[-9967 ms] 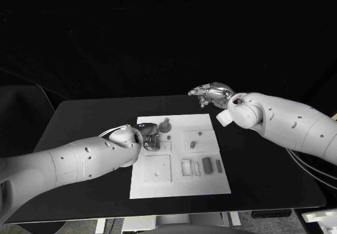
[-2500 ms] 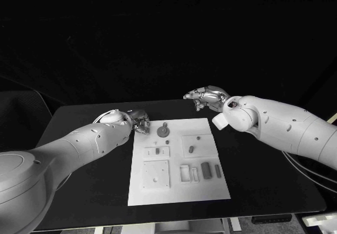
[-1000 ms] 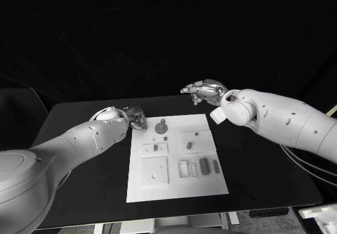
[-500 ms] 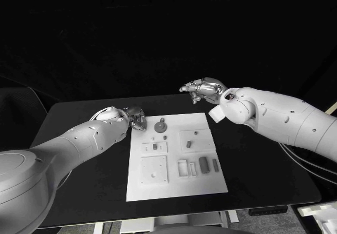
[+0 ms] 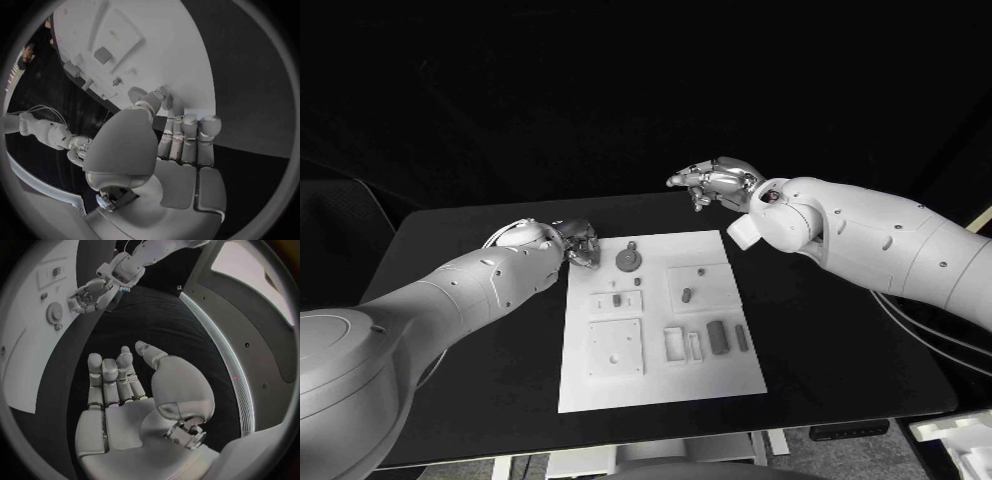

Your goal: Assemble the parts on the task board

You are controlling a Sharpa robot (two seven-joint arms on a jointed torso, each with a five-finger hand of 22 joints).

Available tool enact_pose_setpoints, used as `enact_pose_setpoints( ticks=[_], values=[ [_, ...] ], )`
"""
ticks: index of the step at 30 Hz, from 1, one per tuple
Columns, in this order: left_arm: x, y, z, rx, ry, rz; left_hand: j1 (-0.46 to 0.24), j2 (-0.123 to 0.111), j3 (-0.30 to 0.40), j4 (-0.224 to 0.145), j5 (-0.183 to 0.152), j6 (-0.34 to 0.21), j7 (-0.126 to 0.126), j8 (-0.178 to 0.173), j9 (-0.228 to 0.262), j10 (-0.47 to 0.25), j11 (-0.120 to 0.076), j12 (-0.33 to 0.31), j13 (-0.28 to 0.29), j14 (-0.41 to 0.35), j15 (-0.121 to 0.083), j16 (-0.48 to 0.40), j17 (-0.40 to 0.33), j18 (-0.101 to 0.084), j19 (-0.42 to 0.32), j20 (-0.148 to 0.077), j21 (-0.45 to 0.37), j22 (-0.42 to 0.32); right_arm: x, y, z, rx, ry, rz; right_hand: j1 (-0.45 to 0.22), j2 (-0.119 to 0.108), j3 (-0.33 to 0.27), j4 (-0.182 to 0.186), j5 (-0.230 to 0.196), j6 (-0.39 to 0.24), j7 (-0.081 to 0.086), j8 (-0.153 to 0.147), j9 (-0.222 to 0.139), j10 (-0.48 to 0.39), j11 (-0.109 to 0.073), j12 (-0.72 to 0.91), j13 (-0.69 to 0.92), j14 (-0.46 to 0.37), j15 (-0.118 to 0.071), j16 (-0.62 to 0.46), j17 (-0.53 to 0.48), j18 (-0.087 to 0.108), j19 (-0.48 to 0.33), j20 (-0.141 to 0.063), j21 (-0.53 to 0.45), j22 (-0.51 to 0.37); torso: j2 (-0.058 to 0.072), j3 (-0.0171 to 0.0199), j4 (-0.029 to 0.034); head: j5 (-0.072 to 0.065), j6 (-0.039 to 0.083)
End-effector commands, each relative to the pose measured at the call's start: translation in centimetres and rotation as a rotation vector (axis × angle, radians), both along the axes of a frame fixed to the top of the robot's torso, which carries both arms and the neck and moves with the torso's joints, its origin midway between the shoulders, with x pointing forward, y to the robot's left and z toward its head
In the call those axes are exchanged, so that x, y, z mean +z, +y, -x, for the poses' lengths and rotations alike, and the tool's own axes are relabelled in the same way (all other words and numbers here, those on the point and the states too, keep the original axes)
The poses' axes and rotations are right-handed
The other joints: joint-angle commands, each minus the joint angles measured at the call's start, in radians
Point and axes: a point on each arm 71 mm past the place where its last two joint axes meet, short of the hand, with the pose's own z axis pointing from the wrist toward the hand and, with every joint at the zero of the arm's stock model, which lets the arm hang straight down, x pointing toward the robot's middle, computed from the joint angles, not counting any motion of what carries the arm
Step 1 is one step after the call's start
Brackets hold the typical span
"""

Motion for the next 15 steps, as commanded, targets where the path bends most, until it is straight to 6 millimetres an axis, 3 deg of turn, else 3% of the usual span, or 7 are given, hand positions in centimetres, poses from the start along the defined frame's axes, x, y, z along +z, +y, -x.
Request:
enact_pose_setpoints(
  ticks=[1,15],
  values=[
    [-0.04,-0.42,0.07,-0.013,0.014,0.01,0.002,0.002,0.009,-0.001,0.003,-0.002,-0.009,-0.001,-0.001,-0.001,0.002,0.002,0.001,0.004,-0.003,0.005,0.001,0.106,-0.003,-0.006,0.07,0.002,0.1,0.14,0.03,0.008,-0.008,0.001,-0.005,-0.008,0.002,-0.004,-0.003,-0.003,0.003,0.006,0.0,-0.006,0.003,0.006,0.002,0.0,-0.006,0.007,0.002,0.003,-0.005,-0.001,0.104,0.0,0.0,0.0001,-0.0006,0.0,0.001],
    [-0.11,-0.36,0.04,-0.008,0.022,0.005,0.002,0.034,0.037,0.004,0.003,0.026,-0.008,0.014,0.005,0.0,-0.001,0.008,0.003,0.003,-0.004,0.011,0.002,0.106,-0.005,-0.006,0.076,0.005,0.16,0.14,0.01,0.007,-0.009,0.001,-0.006,-0.008,0.003,-0.004,-0.003,-0.003,0.003,0.006,0.0,-0.006,0.003,0.006,0.002,0.0,-0.006,0.007,0.002,0.003,-0.005,-0.001,0.104,0.0,0.001,-0.0002,0.0008,-0.002,0.002]
  ],
)
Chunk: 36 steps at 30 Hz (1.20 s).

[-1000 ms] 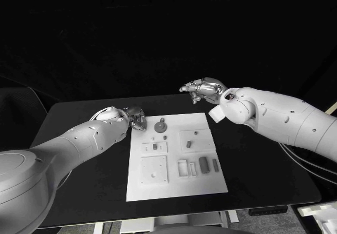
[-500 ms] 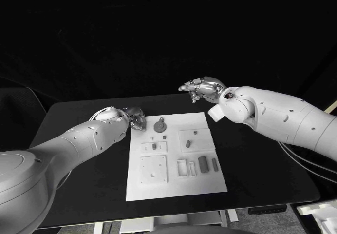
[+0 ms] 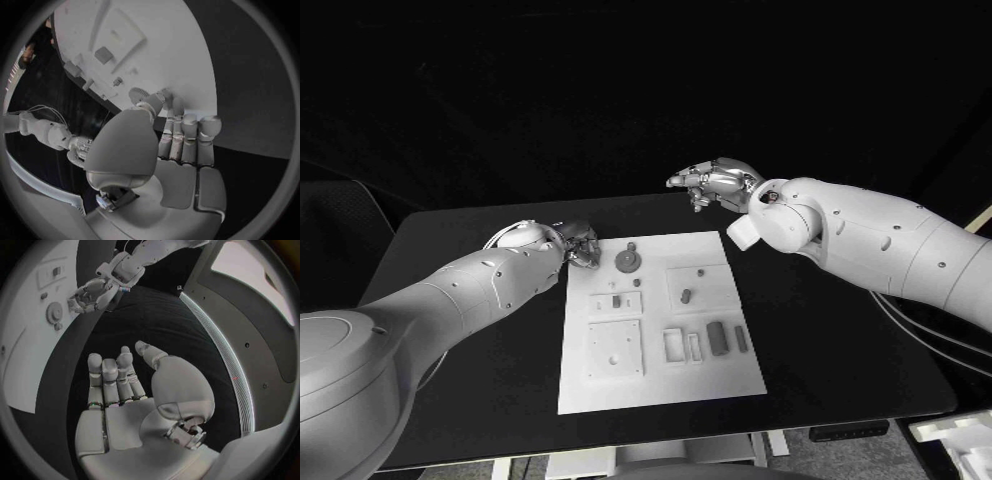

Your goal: Assemble the parts on the task board

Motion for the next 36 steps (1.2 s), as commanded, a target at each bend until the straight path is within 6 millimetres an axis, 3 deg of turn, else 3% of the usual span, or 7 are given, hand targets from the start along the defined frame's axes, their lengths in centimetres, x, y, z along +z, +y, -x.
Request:
enact_pose_setpoints(
  ticks=[1,9,30,36],
  values=[
    [-0.07,-0.15,0.04,-0.006,0.017,0.004,0.003,0.013,0.006,0.0,0.004,0.008,0.001,0.004,0.002,0.0,0.001,0.004,0.002,0.003,-0.004,0.006,0.002,0.106,-0.004,-0.006,0.076,0.001,0.11,0.13,0.03,0.008,-0.008,0.001,-0.006,-0.008,0.003,-0.004,-0.003,-0.003,0.003,0.006,0.0,-0.006,0.003,0.006,0.001,0.0,-0.006,0.007,0.001,0.003,-0.005,-0.001,0.104,0.0,0.0,-0.0001,0.001,0.0,-0.001],
    [-0.1,0.09,-0.01,0.001,0.021,-0.001,0.003,0.016,0.01,0.0,0.004,0.012,0.005,0.006,0.002,0.0,0.001,0.005,0.002,0.003,-0.005,0.007,0.002,0.107,-0.004,-0.006,0.077,0.002,0.11,0.1,0.03,0.007,-0.008,0.001,-0.006,-0.008,0.003,-0.004,-0.003,-0.003,0.003,0.006,0.0,-0.007,0.003,0.006,0.001,0.0,-0.006,0.007,0.001,0.003,-0.005,-0.001,0.105,0.0,0.001,-0.0004,0.0009,-0.001,-0.001],
    [-0.13,-0.07,0.02,0.003,0.031,0.014,-0.018,-0.02,0.001,-0.004,-0.001,-0.004,0.012,-0.003,-0.001,0.0,0.006,0.009,0.004,0.003,-0.006,0.013,0.003,0.107,-0.005,-0.006,0.085,0.007,0.1,0.14,0.01,0.008,-0.008,0.001,-0.006,-0.008,0.003,-0.004,-0.003,-0.003,0.003,0.007,0.0,-0.007,0.003,0.006,0.001,0.0,-0.006,0.007,0.001,0.003,-0.005,-0.001,0.105,0.0,0.001,0.0007,0.0007,0.0,0.0],
    [-0.09,-0.11,0.02,0.002,0.029,0.024,-0.03,0.004,0.013,0.008,0.001,0.012,0.009,0.005,0.002,0.006,0.005,0.015,0.006,0.004,-0.007,0.018,0.003,0.108,-0.004,-0.006,0.089,0.009,0.11,0.2,0.05,0.01,-0.007,0.001,-0.006,-0.008,0.003,-0.004,-0.003,-0.003,0.003,0.007,0.0,-0.007,0.003,0.006,0.001,0.0,-0.006,0.007,0.001,0.003,-0.005,-0.001,0.105,0.0,0.002,0.0006,0.001,0.0,0.0]
  ],
)
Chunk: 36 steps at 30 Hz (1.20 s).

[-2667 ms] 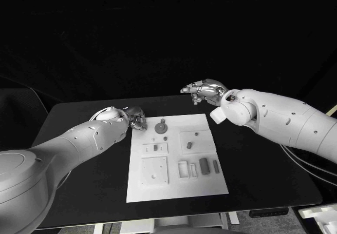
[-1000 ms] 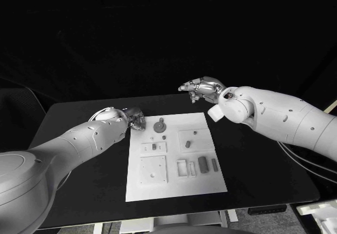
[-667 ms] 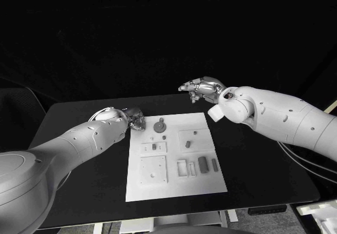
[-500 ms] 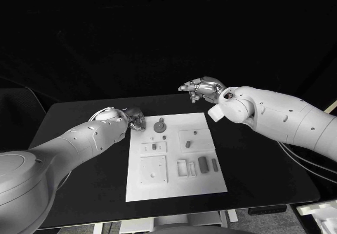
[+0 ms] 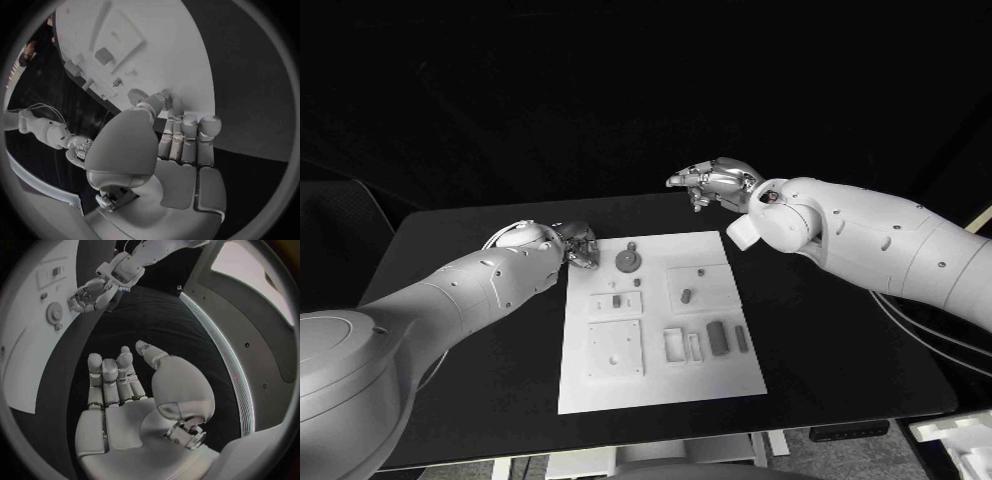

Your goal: Assemble the parts on the task board

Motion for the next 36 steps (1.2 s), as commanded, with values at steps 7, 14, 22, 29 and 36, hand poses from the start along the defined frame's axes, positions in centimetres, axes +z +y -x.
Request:
enact_pose_setpoints(
  ticks=[7,14,22,29,36],
  values=[
    [0.0,-0.32,0.07,-0.009,0.017,0.029,-0.012,0.025,0.016,0.013,0.002,0.025,0.002,0.012,0.006,0.005,0.004,0.009,0.003,0.004,-0.007,0.01,0.001,0.108,0.001,-0.005,0.091,0.003,0.06,0.06,0.01,0.008,-0.006,0.001,-0.002,-0.004,0.003,-0.004,-0.003,-0.003,0.004,0.007,0.0,-0.007,0.003,0.006,0.001,0.0,-0.006,0.003,0.002,0.003,-0.005,-0.001,0.105,0.0,0.0,0.0002,0.0,0.0,-0.001],
    [-0.01,-0.25,0.07,-0.005,0.02,0.031,-0.013,0.043,0.032,0.018,0.002,0.044,0.01,0.019,0.01,0.011,0.001,0.013,0.005,0.005,-0.009,0.013,0.001,0.11,0.001,-0.006,0.095,0.006,0.04,0.05,-0.01,0.007,-0.006,0.002,-0.002,-0.004,0.003,-0.004,-0.003,-0.003,0.004,0.007,0.0,-0.007,0.003,0.007,0.002,0.0,-0.006,0.003,0.002,0.003,-0.005,-0.001,0.105,0.0,0.0,0.0004,0.0,0.0,0.0],
    [-0.09,-0.18,0.08,-0.003,0.028,0.021,-0.012,0.048,0.038,0.017,0.002,0.049,0.015,0.021,0.011,0.013,0.0,0.015,0.005,0.006,-0.009,0.015,0.002,0.111,0.001,-0.007,0.095,0.006,0.04,0.06,-0.01,0.008,-0.006,0.002,-0.002,-0.004,0.003,-0.004,-0.003,-0.003,0.004,0.007,0.0,-0.007,0.003,0.007,0.002,0.0,-0.006,0.004,0.002,0.003,-0.005,-0.001,0.105,0.0,0.001,-0.0002,0.0006,-0.001,0.001],
    [0.0,0.01,0.04,-0.002,0.014,0.025,-0.01,0.049,0.044,0.016,0.002,0.056,0.026,0.023,0.012,0.013,-0.001,0.015,0.005,0.007,-0.011,0.017,0.002,0.112,-0.001,-0.007,0.095,0.007,0.04,0.02,-0.02,0.007,-0.006,0.001,-0.003,-0.004,0.003,-0.004,-0.003,-0.003,0.004,0.007,0.0,-0.007,0.003,0.007,0.002,0.0,-0.006,0.004,0.002,0.003,-0.005,-0.001,0.105,0.0,0.001,0.0001,0.0005,-0.001,0.0],
    [0.09,0.04,0.19,-0.011,0.0,0.039,-0.008,0.052,0.05,0.015,0.002,0.063,0.035,0.026,0.014,0.015,-0.002,0.017,0.005,0.009,-0.012,0.019,0.002,0.112,-0.001,-0.007,0.096,0.008,0.05,-0.18,-0.01,0.004,-0.006,0.003,-0.003,-0.004,0.003,-0.004,-0.003,-0.003,0.004,0.007,0.0,-0.007,0.003,0.007,0.002,0.0,-0.006,0.004,0.002,0.003,-0.005,-0.001,0.105,0.0,0.0,-0.0002,0.002,-0.001,0.0]
  ],
)
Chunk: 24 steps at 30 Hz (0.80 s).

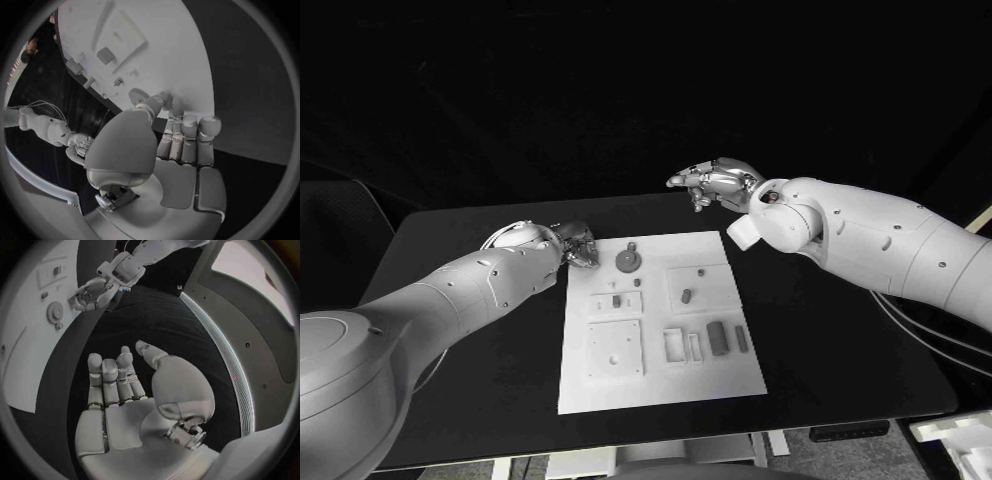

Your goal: Assemble the parts on the task board

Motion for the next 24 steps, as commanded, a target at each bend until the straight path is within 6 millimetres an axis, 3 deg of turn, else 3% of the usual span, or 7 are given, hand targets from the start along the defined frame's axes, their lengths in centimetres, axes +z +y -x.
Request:
enact_pose_setpoints(
  ticks=[1,12,24],
  values=[
    [0.1,-0.2,0.1,-0.015,-0.015,0.02,0.003,0.012,0.006,0.001,0.006,0.008,0.001,0.007,0.002,0.008,-0.002,0.006,0.001,0.001,-0.004,0.005,0.001,0.112,0.003,-0.007,0.096,0.002,0.1,0.0,0.0,0.008,-0.007,0.001,-0.003,-0.004,0.003,-0.004,-0.003,-0.005,0.005,0.004,0.0,-0.007,0.003,0.007,0.001,0.0,-0.006,0.004,0.001,0.003,-0.005,-0.001,0.105,0.0,-0.001,-0.0003,0.0017,0.0,-0.001],
    [0.6,-1.0,1.0,-0.059,-0.024,0.071,0.006,0.013,0.011,-0.002,0.007,0.015,0.005,0.01,0.003,0.011,-0.003,0.007,0.002,0.003,-0.005,0.007,0.001,0.113,0.003,-0.007,0.098,0.003,0.1,-0.9,0.0,-0.008,-0.008,0.006,-0.003,-0.005,0.003,-0.003,-0.003,-0.005,0.005,0.004,0.0,-0.007,0.003,0.007,0.001,0.0,-0.006,0.004,0.001,0.003,-0.005,-0.001,0.105,0.0,-0.003,-0.0018,0.0059,0.001,-0.001],
    [2.0,-1.2,2.3,-0.085,-0.027,0.138,0.008,0.009,0.014,-0.006,0.006,0.02,0.01,0.011,0.004,0.015,-0.002,0.01,0.002,0.005,-0.007,0.009,0.001,0.114,0.003,-0.007,0.099,0.004,0.0,-1.6,0.0,-0.019,-0.007,0.01,-0.004,-0.005,0.003,-0.003,-0.003,-0.005,0.005,0.004,0.0,-0.007,0.003,0.007,0.001,0.0,-0.006,0.004,0.001,0.003,-0.005,-0.001,0.105,0.0,-0.013,-0.0079,0.0242,-0.006,-0.008]
  ],
)
